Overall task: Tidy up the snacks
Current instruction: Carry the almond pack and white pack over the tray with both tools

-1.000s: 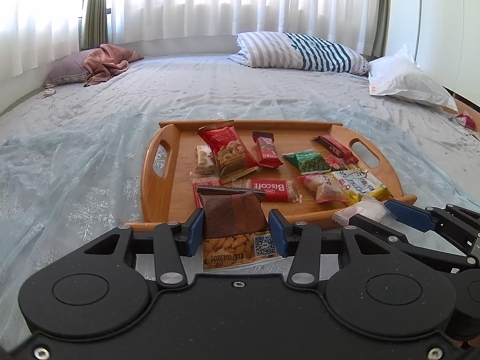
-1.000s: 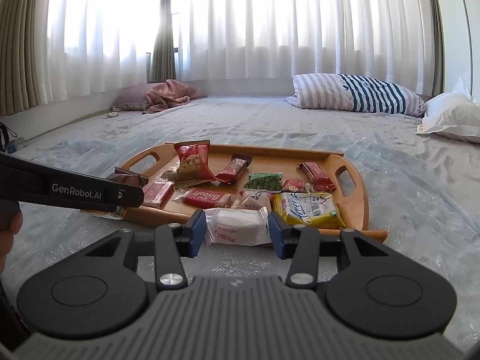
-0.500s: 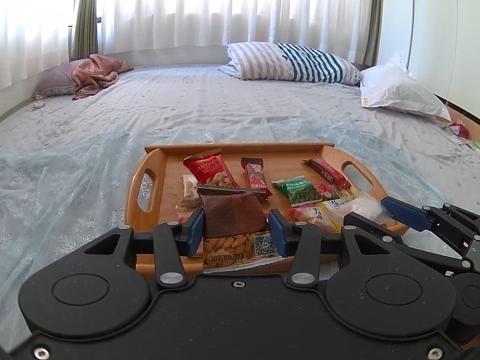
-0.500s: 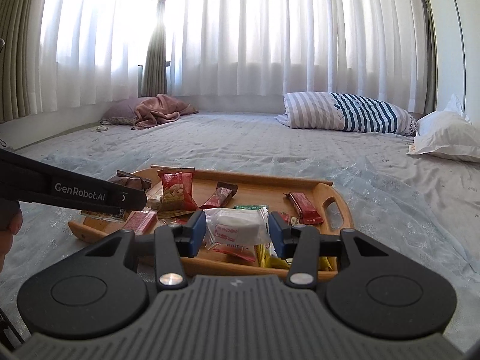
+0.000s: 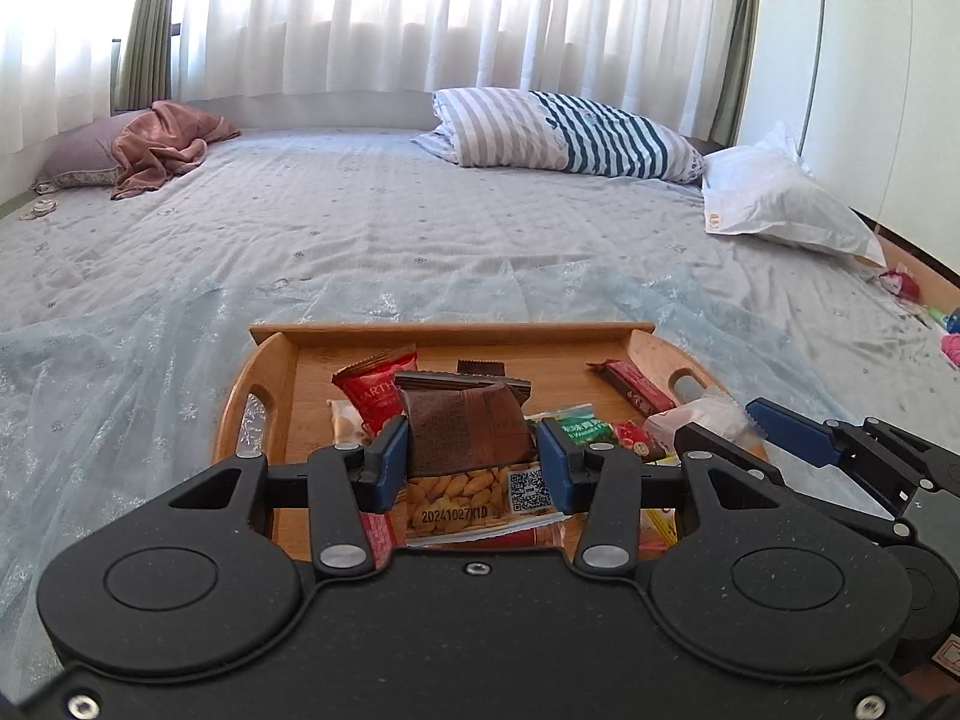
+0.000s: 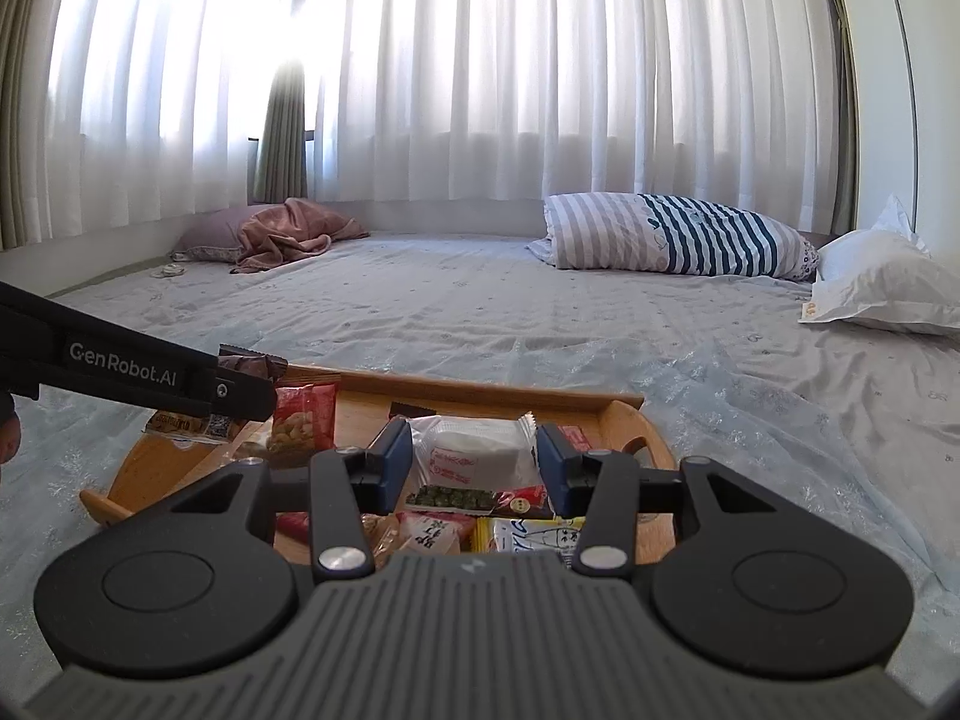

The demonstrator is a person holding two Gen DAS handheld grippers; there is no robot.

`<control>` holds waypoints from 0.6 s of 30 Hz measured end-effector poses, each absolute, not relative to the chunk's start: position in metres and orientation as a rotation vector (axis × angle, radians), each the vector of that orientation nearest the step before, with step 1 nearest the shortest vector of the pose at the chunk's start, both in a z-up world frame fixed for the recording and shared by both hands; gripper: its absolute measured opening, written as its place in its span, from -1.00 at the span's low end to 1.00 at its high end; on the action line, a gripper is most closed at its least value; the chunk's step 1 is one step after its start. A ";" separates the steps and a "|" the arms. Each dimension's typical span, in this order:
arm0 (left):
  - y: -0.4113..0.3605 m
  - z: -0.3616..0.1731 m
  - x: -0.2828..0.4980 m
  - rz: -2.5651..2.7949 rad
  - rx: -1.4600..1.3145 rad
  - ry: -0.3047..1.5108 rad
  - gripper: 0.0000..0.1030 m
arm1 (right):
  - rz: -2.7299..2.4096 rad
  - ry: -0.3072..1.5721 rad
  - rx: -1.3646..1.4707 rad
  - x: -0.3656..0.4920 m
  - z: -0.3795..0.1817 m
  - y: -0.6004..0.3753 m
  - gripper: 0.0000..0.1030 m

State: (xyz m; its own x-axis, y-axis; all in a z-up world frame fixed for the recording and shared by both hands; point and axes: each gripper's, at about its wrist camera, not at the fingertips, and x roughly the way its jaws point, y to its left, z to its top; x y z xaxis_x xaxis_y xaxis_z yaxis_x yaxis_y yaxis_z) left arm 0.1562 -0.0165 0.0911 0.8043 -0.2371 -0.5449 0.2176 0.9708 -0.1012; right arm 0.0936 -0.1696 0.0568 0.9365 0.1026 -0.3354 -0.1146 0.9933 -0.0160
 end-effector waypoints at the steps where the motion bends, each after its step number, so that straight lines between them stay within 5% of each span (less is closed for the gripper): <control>1: -0.017 0.091 0.160 -0.245 -0.037 0.591 -0.16 | 0.108 0.343 -0.033 0.098 0.057 -0.171 -0.05; 18: -0.031 0.074 0.243 -0.228 -0.017 0.643 -0.16 | 0.070 0.406 0.001 0.172 0.044 -0.179 -0.05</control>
State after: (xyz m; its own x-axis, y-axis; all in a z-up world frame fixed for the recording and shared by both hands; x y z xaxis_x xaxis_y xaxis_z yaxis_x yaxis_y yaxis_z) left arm 0.2425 -0.0310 0.0741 0.7765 -0.2157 -0.5920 0.2052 0.9749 -0.0860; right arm 0.1721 -0.1795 0.0444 0.9163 0.0682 -0.3947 -0.0676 0.9976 0.0154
